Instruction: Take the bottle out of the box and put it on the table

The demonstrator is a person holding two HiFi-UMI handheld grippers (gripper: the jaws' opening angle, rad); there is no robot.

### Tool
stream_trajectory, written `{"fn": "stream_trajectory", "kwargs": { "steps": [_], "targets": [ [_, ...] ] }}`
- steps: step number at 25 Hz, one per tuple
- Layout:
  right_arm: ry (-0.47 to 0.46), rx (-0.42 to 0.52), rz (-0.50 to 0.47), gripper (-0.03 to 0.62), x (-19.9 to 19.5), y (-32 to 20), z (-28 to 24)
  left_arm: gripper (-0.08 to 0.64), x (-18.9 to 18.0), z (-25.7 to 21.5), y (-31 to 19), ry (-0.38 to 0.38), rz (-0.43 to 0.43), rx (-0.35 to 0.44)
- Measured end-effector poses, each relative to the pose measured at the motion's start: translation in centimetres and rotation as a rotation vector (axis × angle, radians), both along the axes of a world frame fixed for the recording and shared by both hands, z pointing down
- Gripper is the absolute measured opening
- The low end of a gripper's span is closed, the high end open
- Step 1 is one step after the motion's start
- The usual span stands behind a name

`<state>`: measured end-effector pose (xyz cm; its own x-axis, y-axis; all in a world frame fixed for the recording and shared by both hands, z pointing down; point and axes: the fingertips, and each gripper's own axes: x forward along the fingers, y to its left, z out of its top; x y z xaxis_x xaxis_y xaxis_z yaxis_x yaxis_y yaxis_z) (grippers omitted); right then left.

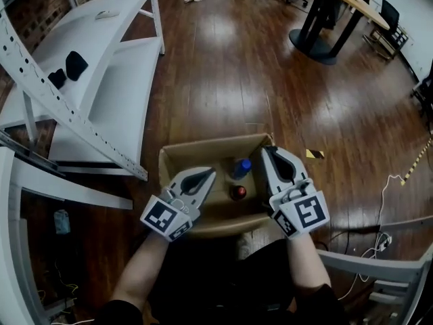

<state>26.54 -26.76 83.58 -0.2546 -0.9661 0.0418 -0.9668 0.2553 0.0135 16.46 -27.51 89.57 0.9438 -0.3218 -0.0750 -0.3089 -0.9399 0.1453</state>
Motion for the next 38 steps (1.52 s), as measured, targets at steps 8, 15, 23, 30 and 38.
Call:
{"fn": "stream_trajectory", "kwargs": {
  "steps": [8, 15, 23, 30, 38],
  "targets": [
    [-0.023, -0.065, 0.124, 0.005, 6.5, 2.6, 3.6, 0.000, 5.7, 4.5, 0.5, -0.067, 0.133, -0.005],
    [-0.103, -0.133, 0.164, 0.005, 9.2, 4.5, 6.1, 0.000, 11.3, 11.5, 3.2, -0.175, 0.314, 0.011],
    [-0.203, -0.170, 0.145, 0.005, 10.0, 5.0, 6.4, 0.023, 14.1, 20.3, 6.0, -0.387, 0.458, 0.009],
    [-0.245, -0.168, 0.171, 0.005, 11.5, 5.7, 6.3, 0.222, 14.9, 27.1, 6.2, -0.544, 0.497, 0.017],
    [-0.293, -0.185, 0.199, 0.005, 12.0, 7.4, 6.8, 0.310, 16.0, 35.1, 5.6, -0.734, 0.516, 0.012]
  ]
}}
